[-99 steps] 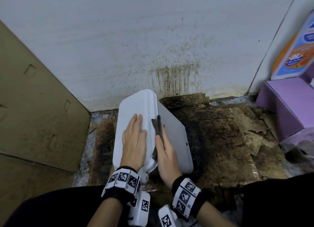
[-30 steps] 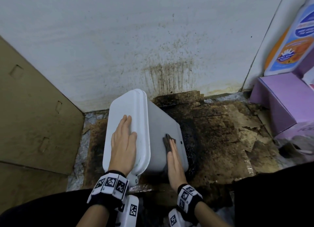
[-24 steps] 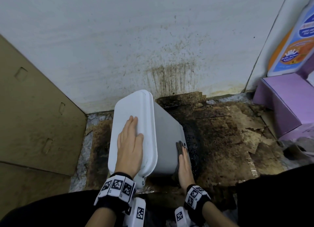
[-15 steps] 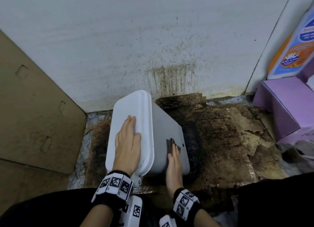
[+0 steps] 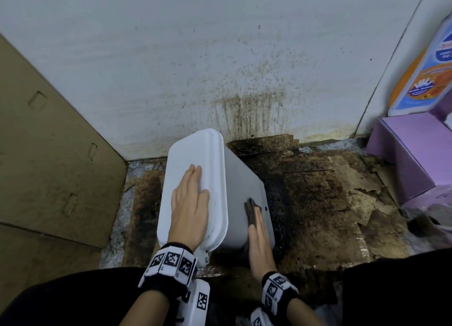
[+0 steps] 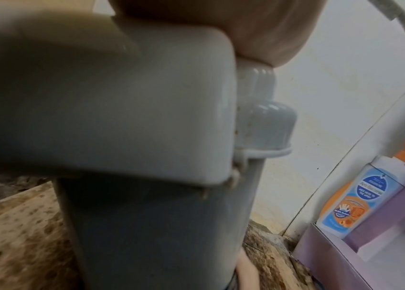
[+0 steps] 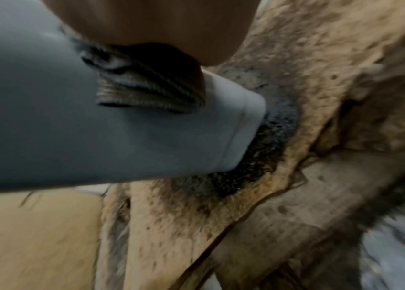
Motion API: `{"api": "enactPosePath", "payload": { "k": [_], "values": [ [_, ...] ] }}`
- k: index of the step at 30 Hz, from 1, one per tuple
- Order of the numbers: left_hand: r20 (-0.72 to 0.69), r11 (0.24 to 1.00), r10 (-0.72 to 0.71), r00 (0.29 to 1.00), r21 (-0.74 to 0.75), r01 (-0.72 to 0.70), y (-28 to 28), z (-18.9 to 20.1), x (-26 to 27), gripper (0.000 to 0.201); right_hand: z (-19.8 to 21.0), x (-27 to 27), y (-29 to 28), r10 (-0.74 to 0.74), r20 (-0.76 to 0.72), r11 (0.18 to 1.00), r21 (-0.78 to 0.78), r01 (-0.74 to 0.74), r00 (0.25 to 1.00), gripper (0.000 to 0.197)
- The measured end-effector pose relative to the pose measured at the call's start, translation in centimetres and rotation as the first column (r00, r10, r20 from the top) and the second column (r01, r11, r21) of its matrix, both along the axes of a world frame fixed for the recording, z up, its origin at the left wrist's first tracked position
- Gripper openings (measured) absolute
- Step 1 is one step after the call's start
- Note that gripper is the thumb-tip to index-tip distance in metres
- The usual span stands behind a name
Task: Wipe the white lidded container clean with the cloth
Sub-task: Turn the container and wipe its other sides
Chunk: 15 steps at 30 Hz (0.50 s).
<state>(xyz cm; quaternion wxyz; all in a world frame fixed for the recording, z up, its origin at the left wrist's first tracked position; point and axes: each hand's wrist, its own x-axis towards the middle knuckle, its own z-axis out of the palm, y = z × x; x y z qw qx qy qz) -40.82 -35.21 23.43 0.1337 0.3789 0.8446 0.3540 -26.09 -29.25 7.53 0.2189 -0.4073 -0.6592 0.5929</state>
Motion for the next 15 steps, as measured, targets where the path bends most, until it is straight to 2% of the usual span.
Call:
{"api": "enactPosePath", "payload": {
  "k": [3, 6, 10, 15],
  "values": [
    [-0.006, 1.0, -0.002, 1.0, -0.007, 0.002, 0.0, 0.1, 0.2, 0.052, -2.6, 0.7, 1.8, -0.05, 0.138, 0.991, -0.116, 0.066, 0.989, 0.049],
    [0.0, 1.0, -0.008, 1.0, -0.014, 0.008, 0.1, 0.0, 0.2, 0.052, -2.4, 0.6, 2.9, -0.063, 0.232, 0.965, -0.234, 0.118, 0.971, 0.054],
    [-0.025, 1.0, 0.004, 1.0, -0.027, -0.004, 0.2, 0.0, -0.1, 0.053, -0.5, -0.4, 2.4, -0.035, 0.252, 0.981, -0.175, 0.081, 0.967, 0.049],
    [-0.02, 1.0, 0.007, 1.0, -0.026, -0.008, 0.2, -0.2, -0.1, 0.053, 2.7, -2.1, 0.5, -0.142, 0.176, 0.97, -0.17, 0.172, 0.974, 0.055]
  ]
}}
